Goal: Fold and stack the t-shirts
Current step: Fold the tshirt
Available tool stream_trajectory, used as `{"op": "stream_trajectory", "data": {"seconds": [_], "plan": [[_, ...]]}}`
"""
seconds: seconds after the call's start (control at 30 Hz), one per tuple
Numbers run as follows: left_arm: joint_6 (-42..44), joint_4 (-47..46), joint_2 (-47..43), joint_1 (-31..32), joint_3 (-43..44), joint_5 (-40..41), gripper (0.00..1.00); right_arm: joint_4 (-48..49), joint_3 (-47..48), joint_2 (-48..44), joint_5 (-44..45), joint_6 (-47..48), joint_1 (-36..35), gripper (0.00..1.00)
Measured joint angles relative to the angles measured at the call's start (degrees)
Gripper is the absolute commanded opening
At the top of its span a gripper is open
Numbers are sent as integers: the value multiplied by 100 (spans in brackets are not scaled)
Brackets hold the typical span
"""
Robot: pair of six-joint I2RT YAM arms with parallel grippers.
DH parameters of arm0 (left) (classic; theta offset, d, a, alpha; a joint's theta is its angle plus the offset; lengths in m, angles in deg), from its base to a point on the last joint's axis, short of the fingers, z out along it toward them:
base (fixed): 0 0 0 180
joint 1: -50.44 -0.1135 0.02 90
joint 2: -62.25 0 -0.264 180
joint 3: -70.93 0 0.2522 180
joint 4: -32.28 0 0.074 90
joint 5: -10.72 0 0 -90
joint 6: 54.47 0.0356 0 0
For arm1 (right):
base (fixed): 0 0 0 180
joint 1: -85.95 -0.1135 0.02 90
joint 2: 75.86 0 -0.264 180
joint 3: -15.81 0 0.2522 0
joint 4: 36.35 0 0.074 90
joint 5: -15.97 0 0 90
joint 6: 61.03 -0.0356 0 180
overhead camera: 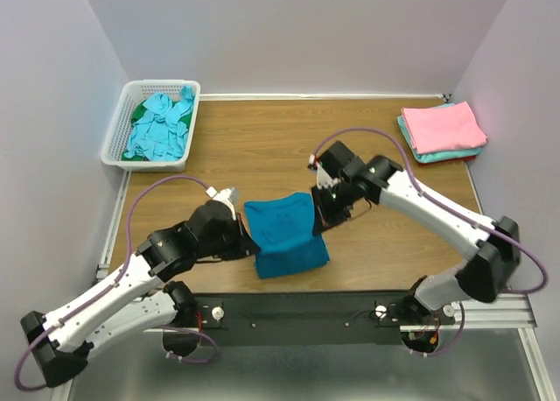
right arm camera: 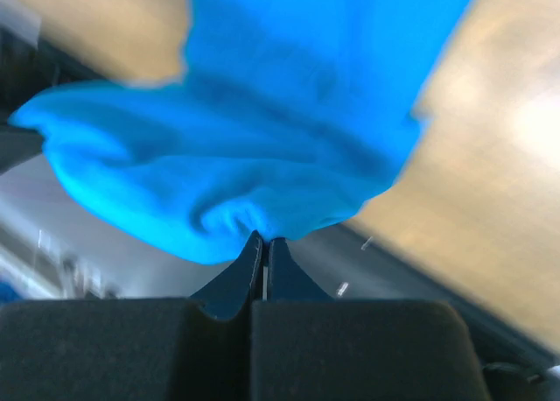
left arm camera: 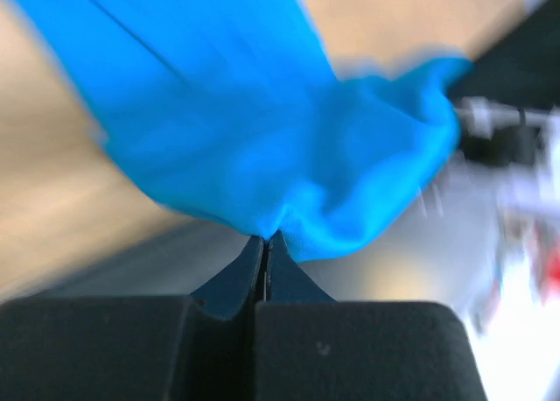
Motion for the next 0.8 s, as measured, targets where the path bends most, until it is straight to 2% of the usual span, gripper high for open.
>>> {"op": "stream_trajectory", "data": {"seconds": [0.13,0.3,0.37,0.5,0.6,0.8], "plan": [[501,-337,457,-1368,0,415,0,140,782,933,273,302,743,1],[1134,-1515,1665,-2581,0,354,0,566,1727,2120,299,625,1283,1],[1366,-1923,2192,-2857,39,275,0,780,1963,2564,293,734,1368,1],[1801,-2557,3296,-3062,234,151,0,1176,2039,3233,313,820,1484,1],[2015,-2953,3960,-3099,343,63,0,1600,1705,3473,343,809,1628,1],[2159,-3521,4677,-3206,455,-90,0,2199,1261,3720,376,796,1788,1]]}}
